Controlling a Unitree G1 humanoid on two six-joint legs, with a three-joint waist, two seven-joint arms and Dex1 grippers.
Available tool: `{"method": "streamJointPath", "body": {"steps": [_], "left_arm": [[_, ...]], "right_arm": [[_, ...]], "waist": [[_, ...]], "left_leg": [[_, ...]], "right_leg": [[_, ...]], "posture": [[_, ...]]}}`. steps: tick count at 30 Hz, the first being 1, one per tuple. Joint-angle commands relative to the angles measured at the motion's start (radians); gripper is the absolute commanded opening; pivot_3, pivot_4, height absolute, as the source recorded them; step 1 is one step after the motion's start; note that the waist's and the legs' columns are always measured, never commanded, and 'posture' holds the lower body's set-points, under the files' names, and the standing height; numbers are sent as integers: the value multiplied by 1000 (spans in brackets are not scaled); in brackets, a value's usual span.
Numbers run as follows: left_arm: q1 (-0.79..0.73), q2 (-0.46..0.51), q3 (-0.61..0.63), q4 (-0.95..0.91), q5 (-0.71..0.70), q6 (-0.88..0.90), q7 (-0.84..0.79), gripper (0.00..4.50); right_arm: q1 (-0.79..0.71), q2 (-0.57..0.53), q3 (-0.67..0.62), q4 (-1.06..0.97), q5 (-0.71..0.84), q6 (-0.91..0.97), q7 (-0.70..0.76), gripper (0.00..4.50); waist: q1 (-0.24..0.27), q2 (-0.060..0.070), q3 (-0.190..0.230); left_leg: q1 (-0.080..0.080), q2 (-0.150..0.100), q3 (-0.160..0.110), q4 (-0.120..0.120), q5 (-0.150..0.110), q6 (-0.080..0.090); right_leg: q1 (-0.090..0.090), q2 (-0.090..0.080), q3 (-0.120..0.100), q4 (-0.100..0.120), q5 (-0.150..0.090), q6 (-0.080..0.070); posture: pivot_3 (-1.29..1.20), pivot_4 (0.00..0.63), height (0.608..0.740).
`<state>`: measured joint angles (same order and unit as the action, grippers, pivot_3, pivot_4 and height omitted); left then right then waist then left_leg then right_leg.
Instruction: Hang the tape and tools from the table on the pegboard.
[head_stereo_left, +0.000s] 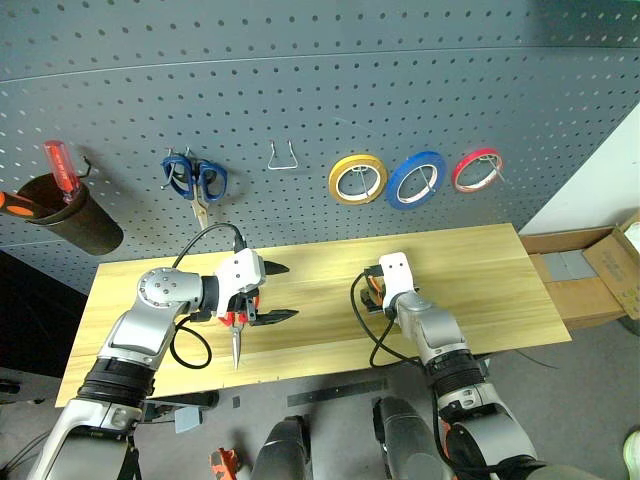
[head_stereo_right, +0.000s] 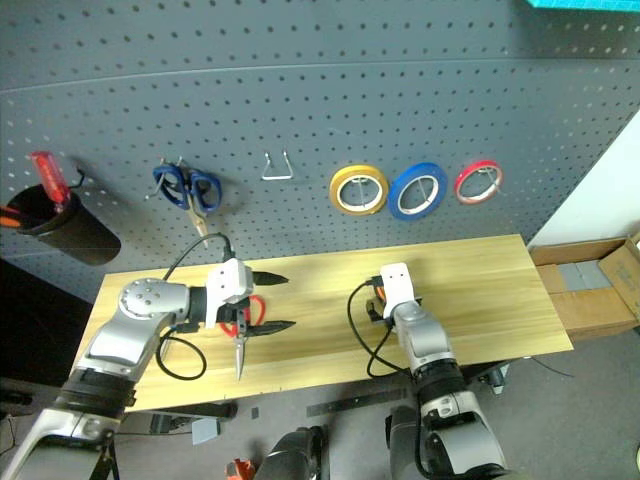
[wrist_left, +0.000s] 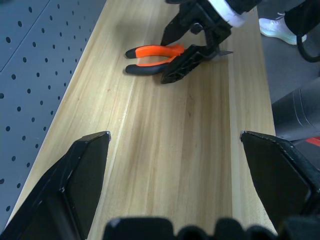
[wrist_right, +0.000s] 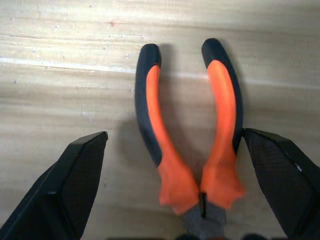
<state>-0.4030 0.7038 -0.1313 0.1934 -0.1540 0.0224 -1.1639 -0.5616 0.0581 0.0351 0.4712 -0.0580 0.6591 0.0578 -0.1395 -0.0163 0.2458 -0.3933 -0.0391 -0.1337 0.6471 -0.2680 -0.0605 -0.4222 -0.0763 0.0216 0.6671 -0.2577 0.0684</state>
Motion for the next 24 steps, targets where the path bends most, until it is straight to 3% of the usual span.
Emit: {"method": "streamJointPath", "body": {"steps": [1, 7, 10, 14, 16, 24], "left_arm": [[3, 7, 20, -23, -4, -9, 8, 4500], [11, 8, 23, -27, -6, -10, 16, 4500], [15, 7, 25, -27, -8, -10, 22, 4500], [23, -2, 34, -34, -24, -1, 30, 4500], [31, -15, 49, -43, -42, 5, 42, 4500], [88, -56, 173, -90, -153, 125, 148, 4500]], "right_arm": [[-33, -6, -5, 38, 7, -34, -4, 4486], [-53, -29, 15, 110, -13, -48, -5, 4486], [-52, -38, 29, 133, -25, -57, -6, 3888], [-48, -35, 25, 140, -14, -73, -11, 2710], [-40, -28, 14, 115, -6, -82, -22, 2694], [89, 6, 73, -393, 7, 55, -12, 2694]], "waist": [[0, 0, 0], [0, 0, 0], [0, 0, 0], [0, 0, 0], [1, 0, 0], [-1, 0, 0]], "left_leg": [[0, 0, 0, 0, 0, 0], [0, 0, 0, 0, 0, 0], [0, 0, 0, 0, 0, 0], [2, 0, 1, 0, 0, 0], [3, 0, 1, 1, 0, 0], [3, 0, 1, 2, 0, 0]], "right_leg": [[0, 0, 0, 0, 0, 0], [0, 0, 0, 0, 0, 0], [0, 0, 0, 0, 0, 0], [0, 0, 1, 3, 0, 0], [0, 0, 1, 6, 0, 0], [-2, 0, 3, 9, 0, 0]], "posture": [[-113, 244, 740], [-111, 241, 740], [-111, 240, 740], [-112, 240, 740], [-109, 240, 740], [-112, 244, 740]]}}
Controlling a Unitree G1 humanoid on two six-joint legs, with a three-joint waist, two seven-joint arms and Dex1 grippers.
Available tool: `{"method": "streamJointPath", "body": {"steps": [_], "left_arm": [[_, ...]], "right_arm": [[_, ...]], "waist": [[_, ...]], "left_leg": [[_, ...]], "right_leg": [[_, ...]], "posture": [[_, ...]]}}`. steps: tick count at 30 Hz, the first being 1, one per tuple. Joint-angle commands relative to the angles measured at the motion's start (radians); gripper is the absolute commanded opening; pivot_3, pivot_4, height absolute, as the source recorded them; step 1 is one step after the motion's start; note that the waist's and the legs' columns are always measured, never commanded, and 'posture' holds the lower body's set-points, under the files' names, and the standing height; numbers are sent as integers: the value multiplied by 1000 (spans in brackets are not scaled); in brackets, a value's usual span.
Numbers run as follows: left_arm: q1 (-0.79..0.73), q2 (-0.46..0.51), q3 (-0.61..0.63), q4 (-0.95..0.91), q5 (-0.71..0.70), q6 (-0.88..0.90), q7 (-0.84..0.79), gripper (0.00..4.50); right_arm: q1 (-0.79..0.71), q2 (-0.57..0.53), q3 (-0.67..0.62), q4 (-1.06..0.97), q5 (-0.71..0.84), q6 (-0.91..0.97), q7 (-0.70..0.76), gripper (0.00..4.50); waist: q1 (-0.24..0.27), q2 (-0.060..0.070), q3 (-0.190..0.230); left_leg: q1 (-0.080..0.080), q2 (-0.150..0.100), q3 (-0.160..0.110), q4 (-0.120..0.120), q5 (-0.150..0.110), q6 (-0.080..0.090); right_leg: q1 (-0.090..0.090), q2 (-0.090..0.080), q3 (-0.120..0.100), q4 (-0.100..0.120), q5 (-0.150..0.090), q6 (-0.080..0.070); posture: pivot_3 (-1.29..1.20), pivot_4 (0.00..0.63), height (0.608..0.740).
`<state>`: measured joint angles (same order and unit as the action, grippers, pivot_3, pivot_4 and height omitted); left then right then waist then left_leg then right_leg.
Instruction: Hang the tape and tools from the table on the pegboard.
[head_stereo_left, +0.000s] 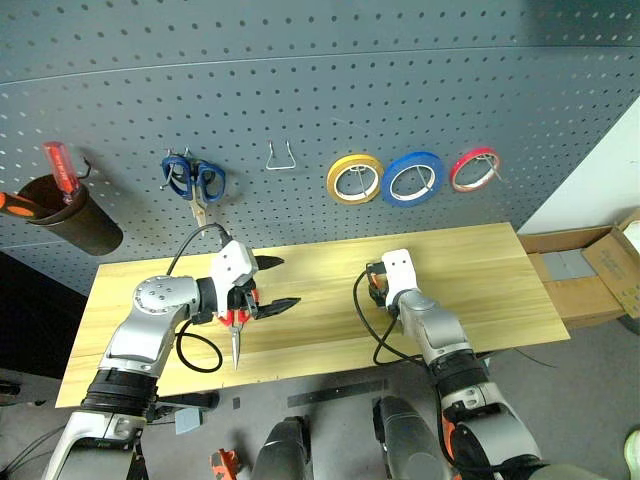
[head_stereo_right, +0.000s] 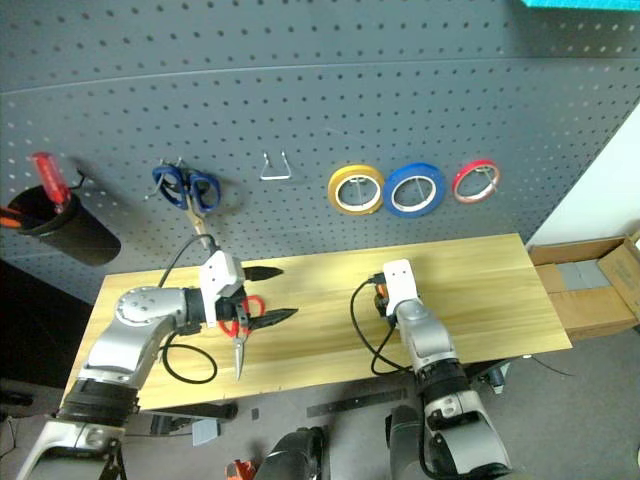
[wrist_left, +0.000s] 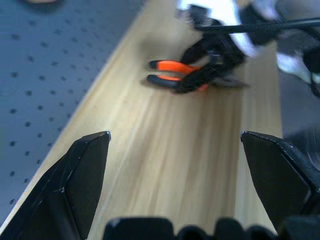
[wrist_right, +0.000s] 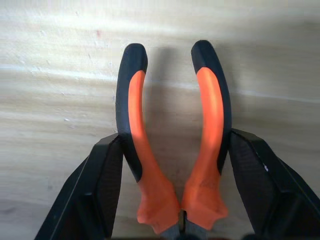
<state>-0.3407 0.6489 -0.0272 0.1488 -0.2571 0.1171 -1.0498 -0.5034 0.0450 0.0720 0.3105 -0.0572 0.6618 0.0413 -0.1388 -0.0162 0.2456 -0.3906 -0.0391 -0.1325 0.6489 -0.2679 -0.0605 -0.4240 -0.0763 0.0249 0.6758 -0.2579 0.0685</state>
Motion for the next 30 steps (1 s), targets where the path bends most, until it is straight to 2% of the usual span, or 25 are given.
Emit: {"method": "streamJointPath", "body": {"steps": [1, 5, 7, 12, 19, 27, 30], "left_arm": [[39, -2, 84, -56, -63, 40, 41, 4500], [117, 0, 179, -107, -149, 59, 41, 4500], [144, 2, 214, -121, -184, 56, 30, 4500], [199, -15, 304, -154, -267, 58, 46, 4500], [221, -40, 356, -190, -309, 64, 96, 4500], [263, -61, 410, -281, -337, 76, 187, 4500], [283, -70, 448, -338, -366, 96, 243, 4500]], "right_arm": [[54, 21, 55, -302, 3, 76, 8, 2694], [150, 14, 176, -646, -8, 151, 24, 2694], [171, 15, 213, -751, -6, 178, 26, 2694], [94, 16, 267, -907, 4, 216, 53, 2694], [-95, 26, 259, -820, 3, 138, 74, 2694], [-317, 108, 217, -541, 43, -58, 109, 2694], [-449, 147, 178, -360, 71, -181, 122, 2694]], "waist": [[-2, 0, 0], [-2, 0, 0], [-1, 0, 0], [7, 0, 0], [23, -3, -2], [38, -6, -4], [59, -8, -6]], "left_leg": [[0, 1, 0, 0, 0, 0], [1, 1, 0, -1, 0, 0], [0, 1, 1, -1, 0, 0], [1, 1, 1, 0, 0, 0], [5, 1, 2, -2, 0, 0], [6, 1, 3, -3, 0, 0], [6, 0, 4, -3, 0, -1]], "right_leg": [[0, 1, 1, 0, 0, 0], [-2, 2, 6, 1, 0, 0], [-4, 2, 8, 1, 0, 0], [-4, 2, 9, 2, 0, 0], [-2, 2, 10, 3, 0, 0], [-3, 2, 12, 2, 0, 0], [-3, 2, 13, 1, 0, 0]], "posture": [[-111, 244, 740], [-111, 244, 740], [-111, 244, 740], [-95, 236, 740], [-60, 212, 740], [18, 188, 740], [64, 181, 740]]}}
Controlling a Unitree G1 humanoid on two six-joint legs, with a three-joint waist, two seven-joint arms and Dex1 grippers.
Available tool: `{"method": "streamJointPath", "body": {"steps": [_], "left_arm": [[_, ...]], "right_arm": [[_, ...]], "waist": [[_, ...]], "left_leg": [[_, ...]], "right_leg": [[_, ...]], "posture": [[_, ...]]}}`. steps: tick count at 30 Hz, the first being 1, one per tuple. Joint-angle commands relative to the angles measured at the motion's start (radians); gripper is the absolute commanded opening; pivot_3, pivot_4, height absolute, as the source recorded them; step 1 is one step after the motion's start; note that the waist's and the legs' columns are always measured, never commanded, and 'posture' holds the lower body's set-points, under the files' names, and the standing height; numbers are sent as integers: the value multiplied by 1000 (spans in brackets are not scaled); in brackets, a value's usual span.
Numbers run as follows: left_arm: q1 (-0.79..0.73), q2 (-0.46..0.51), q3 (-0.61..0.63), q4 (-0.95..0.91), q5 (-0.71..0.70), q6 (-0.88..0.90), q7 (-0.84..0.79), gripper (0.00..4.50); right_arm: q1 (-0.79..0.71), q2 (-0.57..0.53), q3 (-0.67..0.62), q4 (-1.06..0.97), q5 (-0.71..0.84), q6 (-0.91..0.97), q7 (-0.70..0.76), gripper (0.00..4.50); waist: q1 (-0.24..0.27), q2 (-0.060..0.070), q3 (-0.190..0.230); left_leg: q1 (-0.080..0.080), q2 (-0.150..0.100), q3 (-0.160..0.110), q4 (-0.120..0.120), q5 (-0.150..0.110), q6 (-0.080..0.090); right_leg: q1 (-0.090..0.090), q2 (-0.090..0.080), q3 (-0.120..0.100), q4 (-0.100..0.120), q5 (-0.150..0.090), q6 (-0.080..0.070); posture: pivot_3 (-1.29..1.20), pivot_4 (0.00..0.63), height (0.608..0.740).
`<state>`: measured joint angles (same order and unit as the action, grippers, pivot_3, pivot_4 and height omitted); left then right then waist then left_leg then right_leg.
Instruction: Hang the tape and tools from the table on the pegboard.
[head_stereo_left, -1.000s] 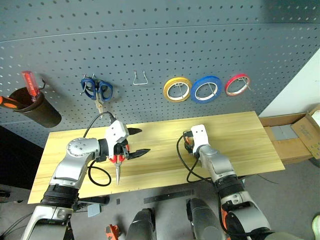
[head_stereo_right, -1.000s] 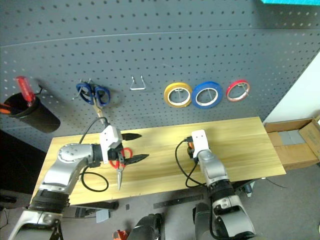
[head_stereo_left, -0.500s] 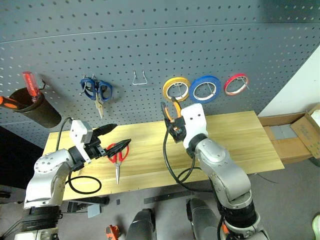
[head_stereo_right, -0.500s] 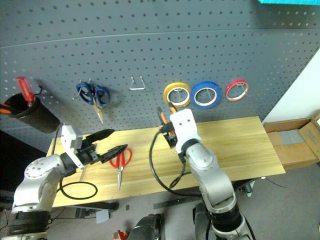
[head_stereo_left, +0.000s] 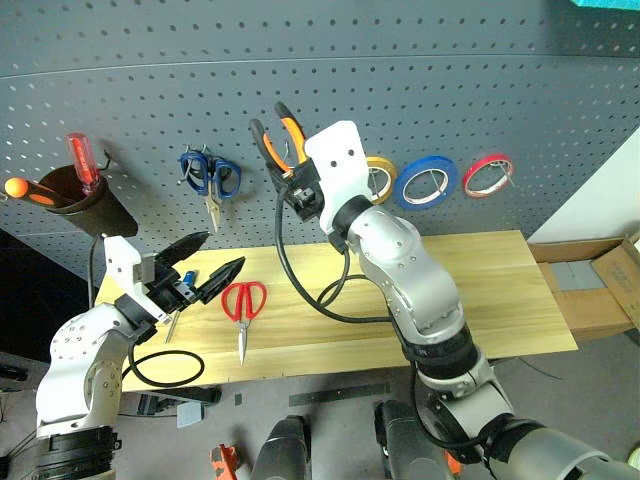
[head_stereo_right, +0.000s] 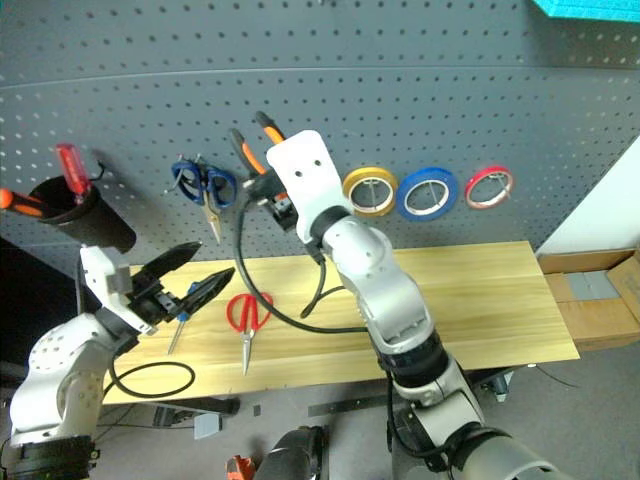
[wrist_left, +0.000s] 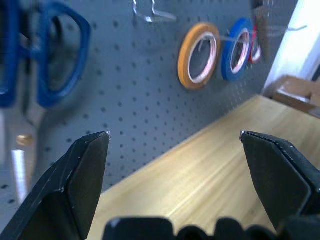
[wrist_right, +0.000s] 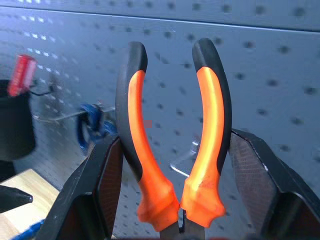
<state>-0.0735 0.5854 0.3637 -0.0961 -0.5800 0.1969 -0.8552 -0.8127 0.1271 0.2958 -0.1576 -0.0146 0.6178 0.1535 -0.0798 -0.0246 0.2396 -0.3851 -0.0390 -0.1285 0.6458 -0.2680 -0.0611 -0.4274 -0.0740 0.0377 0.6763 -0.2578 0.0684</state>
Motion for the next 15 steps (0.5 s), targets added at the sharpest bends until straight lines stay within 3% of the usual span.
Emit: {"method": "streamJointPath", "body": {"steps": [1, 15], "left_arm": [[19, -7, 63, -107, -52, 23, 62, 4500], [-55, -9, 37, -152, -57, 50, 133, 4500]], "right_arm": [[-170, 69, -55, 161, 35, -178, 13, 2694], [-450, 76, -155, 723, 37, -700, -16, 2694]], "waist": [[3, 0, 0], [44, -4, -2]], "left_leg": [[0, 0, 1, 0, 0, 0], [0, 0, 1, -1, 1, -3]], "right_leg": [[0, 0, 1, 0, 0, 0], [-2, 1, 0, 1, 0, 0]], "posture": [[72, 181, 740], [133, 173, 740]]}}
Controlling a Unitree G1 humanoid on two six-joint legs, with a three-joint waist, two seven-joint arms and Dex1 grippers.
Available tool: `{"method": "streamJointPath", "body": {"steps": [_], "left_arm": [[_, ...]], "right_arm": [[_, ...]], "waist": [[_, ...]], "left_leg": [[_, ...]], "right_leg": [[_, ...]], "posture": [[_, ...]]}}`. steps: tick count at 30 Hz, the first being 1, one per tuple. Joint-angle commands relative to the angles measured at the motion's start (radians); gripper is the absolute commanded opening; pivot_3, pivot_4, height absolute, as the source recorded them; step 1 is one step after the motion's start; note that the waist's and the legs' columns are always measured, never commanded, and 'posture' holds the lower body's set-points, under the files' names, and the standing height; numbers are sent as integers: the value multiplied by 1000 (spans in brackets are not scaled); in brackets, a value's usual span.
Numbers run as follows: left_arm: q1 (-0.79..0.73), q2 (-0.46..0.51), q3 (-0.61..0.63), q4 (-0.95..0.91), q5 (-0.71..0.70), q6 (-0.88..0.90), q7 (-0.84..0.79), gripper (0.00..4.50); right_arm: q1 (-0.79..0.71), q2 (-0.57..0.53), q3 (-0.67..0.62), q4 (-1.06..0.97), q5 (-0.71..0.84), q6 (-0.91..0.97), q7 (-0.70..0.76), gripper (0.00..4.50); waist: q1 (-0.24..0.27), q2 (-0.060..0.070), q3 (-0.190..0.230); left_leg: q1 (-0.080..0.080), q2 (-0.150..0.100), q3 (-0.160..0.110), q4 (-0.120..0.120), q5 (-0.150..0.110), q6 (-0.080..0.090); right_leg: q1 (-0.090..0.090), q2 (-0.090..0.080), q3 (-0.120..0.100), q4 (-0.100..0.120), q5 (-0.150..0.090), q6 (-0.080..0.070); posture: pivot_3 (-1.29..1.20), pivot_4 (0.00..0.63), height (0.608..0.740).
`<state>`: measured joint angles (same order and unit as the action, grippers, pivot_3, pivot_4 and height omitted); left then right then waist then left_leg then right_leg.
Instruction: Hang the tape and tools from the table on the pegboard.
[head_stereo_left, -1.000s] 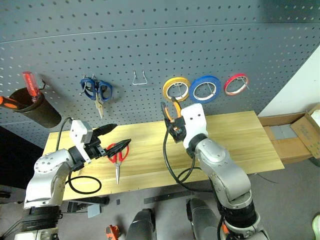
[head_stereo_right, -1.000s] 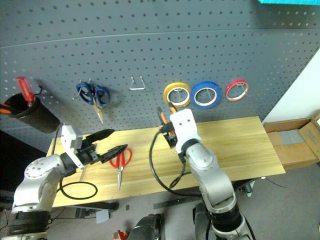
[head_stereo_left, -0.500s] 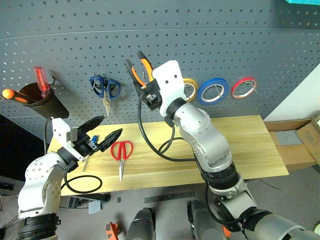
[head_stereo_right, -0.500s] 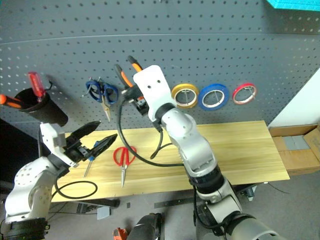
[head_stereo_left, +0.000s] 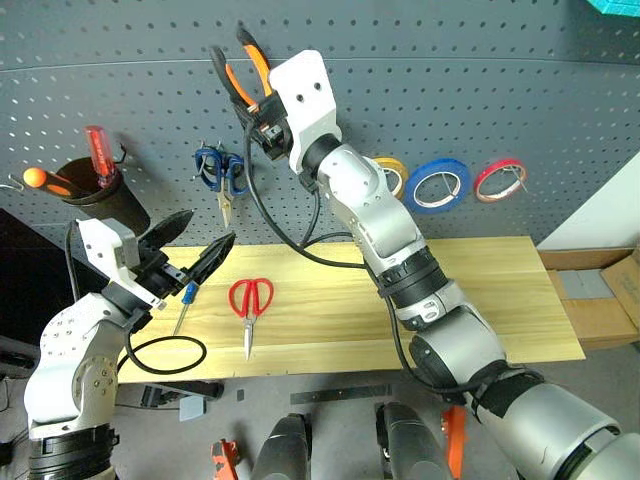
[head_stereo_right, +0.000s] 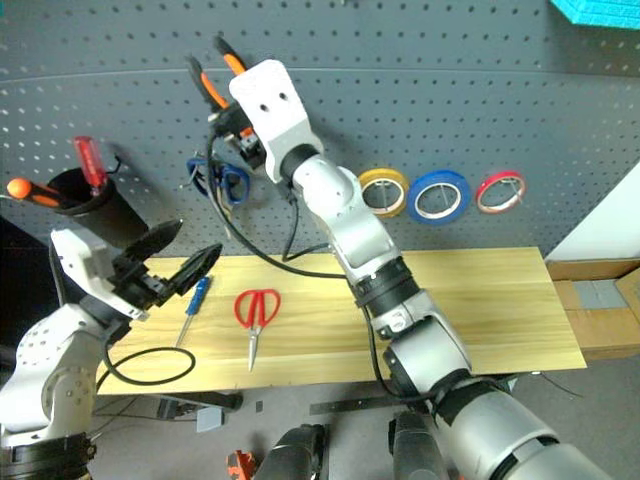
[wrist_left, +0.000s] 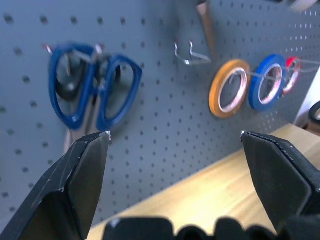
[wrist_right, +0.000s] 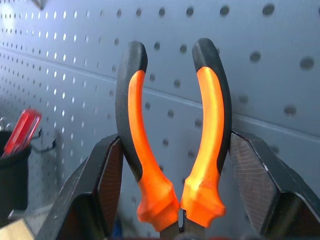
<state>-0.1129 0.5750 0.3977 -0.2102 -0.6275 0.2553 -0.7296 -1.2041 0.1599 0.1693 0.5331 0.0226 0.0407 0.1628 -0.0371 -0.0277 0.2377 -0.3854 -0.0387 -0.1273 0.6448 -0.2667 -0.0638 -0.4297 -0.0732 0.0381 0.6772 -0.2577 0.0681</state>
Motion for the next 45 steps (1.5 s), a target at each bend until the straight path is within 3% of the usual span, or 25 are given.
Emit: {"method": "streamJointPath", "body": {"steps": [1, 12, 20, 29, 41, 45], "left_arm": [[-20, 0, 0, -38, -9, -8, 7, 4500], [-44, -1, -6, -24, 1, -16, 1, 4500], [-80, -13, -30, -13, 8, -16, 8, 4500], [-103, -13, -41, -4, 12, -20, 4, 4500], [-106, -13, -41, 4, 22, -25, 2, 4500], [-113, -16, -50, 16, 28, -28, -2, 4500]], "right_arm": [[-64, 44, -32, 58, -2, -154, -32, 2694], [-2, 25, -16, 263, -84, -526, -95, 2694], [-18, 33, -33, 436, -114, -675, -137, 2693], [-55, 27, -46, 579, -137, -720, -181, 2693], [2, 17, -55, 606, -169, -603, -325, 2693], [17, 14, -57, 594, -170, -574, -342, 3929]], "waist": [[3, -1, 0], [5, -1, -1], [6, -1, -1], [5, -1, -1], [7, -1, -1], [8, -2, -1]], "left_leg": [[0, 0, 0, 0, 0, 0], [0, 0, 4, 0, 1, -2], [0, 0, 5, 0, 1, -2], [0, 0, 6, 0, 1, -2], [0, 0, 5, 0, 2, -3], [0, 0, 5, 1, 3, -5]], "right_leg": [[0, 0, 0, 0, 0, 0], [-1, 0, 0, 1, 0, 0], [-1, 0, 1, 1, 0, 0], [-1, 0, 1, 1, 0, 0], [-1, 0, 1, 2, 0, 0], [-1, 0, 1, 3, 0, 0]], "posture": [[135, 172, 740], [150, 173, 740], [155, 184, 740], [167, 182, 740], [158, 180, 740], [147, 182, 740]]}}
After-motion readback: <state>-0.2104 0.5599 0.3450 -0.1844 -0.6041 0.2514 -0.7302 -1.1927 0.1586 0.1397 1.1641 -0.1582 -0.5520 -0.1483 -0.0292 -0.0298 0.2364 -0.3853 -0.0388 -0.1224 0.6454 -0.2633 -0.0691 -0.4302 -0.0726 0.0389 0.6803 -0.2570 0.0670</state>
